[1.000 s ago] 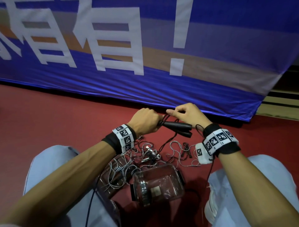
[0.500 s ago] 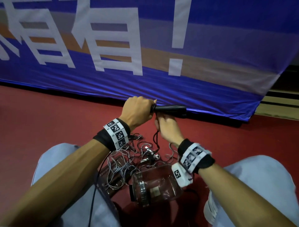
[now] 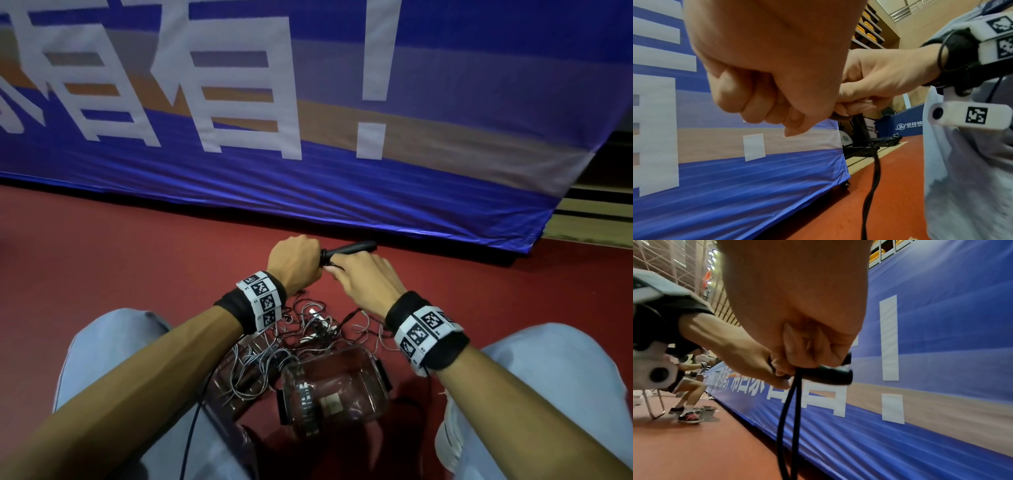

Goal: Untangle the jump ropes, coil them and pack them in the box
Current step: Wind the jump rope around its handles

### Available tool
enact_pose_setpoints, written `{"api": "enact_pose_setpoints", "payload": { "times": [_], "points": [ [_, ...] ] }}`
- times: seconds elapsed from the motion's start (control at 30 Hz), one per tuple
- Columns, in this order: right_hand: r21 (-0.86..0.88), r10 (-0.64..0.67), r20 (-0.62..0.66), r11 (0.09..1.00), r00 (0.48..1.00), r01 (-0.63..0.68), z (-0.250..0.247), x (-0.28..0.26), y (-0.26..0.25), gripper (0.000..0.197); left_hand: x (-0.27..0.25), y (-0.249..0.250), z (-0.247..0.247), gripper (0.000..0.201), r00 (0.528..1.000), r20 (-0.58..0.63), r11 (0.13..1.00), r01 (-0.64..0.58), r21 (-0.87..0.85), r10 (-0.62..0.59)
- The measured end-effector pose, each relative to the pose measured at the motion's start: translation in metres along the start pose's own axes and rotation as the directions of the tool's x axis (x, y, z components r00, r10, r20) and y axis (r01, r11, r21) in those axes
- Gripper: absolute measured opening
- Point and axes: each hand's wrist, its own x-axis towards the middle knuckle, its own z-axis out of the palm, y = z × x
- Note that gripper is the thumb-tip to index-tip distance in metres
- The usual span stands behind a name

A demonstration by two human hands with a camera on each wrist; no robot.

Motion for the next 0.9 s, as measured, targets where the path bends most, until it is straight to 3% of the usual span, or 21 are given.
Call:
{"api": "enact_pose_setpoints", "payload": {
  "times": [0.17,0.37,0.57,0.67,0.8,0.9],
  "points": [
    [-0.117,0.039,-0.029,0.992,0.999,-0.042,-0.01,0.002,0.002,0.039,0.003,-0.002,0.003,0.021,0.995,0.05,0.995,-0.084,0.059,0.081],
    [-0.196,0.137,-0.013,0.971,0.99,-0.137,-0.013,0.01,0.007,0.074,0.0,-0.009,0.002,0.025,0.939,0.186,0.912,-0.33,0.244,0.29],
    [0.115,0.146,0.101,0.981,0.984,-0.157,-0.008,0.007,0.005,0.074,-0.006,-0.016,-0.005,0.028,0.86,0.215,0.802,-0.509,0.312,0.462],
    [0.299,0.109,0.206,0.939,0.972,-0.169,-0.005,0.01,0.008,0.076,-0.007,-0.02,-0.01,0.029,0.835,0.172,0.756,-0.547,0.359,0.523],
    [0.528,0.035,0.286,0.828,0.958,-0.188,-0.002,0.013,0.007,0.061,-0.004,-0.027,-0.017,0.029,0.78,0.054,0.702,-0.589,0.4,0.623],
    [0.591,0.003,0.322,0.781,0.947,-0.204,-0.003,0.017,0.008,0.089,-0.004,-0.033,-0.023,0.031,0.732,-0.06,0.689,-0.606,0.397,0.678]
  ]
}}
